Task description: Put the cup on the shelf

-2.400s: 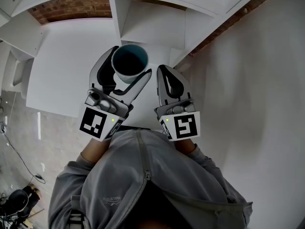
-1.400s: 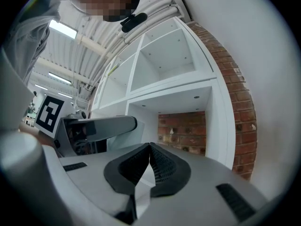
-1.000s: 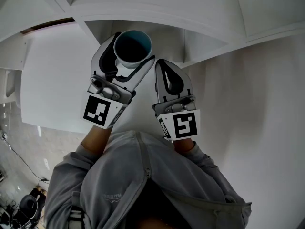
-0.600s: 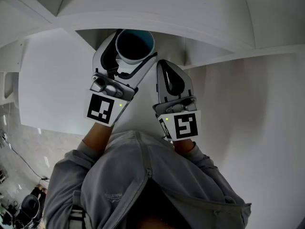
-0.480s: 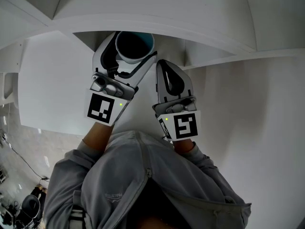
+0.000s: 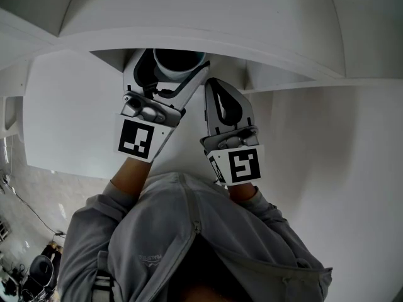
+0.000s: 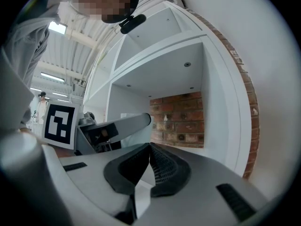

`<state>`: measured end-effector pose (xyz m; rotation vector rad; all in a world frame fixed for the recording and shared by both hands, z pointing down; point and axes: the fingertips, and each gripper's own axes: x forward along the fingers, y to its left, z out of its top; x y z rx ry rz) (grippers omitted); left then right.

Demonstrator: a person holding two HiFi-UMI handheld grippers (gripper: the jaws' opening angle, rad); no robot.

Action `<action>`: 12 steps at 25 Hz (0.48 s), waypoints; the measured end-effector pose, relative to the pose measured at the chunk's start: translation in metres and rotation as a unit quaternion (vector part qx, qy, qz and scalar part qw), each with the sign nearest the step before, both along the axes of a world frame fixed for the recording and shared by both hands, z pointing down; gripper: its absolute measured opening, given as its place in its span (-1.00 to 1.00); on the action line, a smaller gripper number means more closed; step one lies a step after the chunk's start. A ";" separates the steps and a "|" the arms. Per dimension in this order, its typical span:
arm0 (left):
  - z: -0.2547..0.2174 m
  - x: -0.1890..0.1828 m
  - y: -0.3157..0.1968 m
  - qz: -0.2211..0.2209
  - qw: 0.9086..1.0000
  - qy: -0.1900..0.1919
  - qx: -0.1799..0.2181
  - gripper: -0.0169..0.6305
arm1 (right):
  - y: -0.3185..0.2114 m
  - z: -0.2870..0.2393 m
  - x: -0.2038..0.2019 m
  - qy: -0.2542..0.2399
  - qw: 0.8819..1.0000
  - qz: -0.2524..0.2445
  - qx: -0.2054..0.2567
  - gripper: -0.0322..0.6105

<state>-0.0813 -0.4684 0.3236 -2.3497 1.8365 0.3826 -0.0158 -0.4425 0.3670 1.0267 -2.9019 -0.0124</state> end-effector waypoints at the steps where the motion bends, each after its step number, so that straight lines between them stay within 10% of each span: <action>1: 0.000 -0.001 -0.001 -0.001 1.000 0.003 0.001 0.23 | 0.000 0.000 0.000 0.000 1.000 0.000 -0.001 -0.81; 12: 0.006 0.002 0.002 -0.008 1.000 -0.024 -0.018 0.24 | 0.004 0.000 -0.002 -0.004 1.000 -0.004 -0.001 -0.81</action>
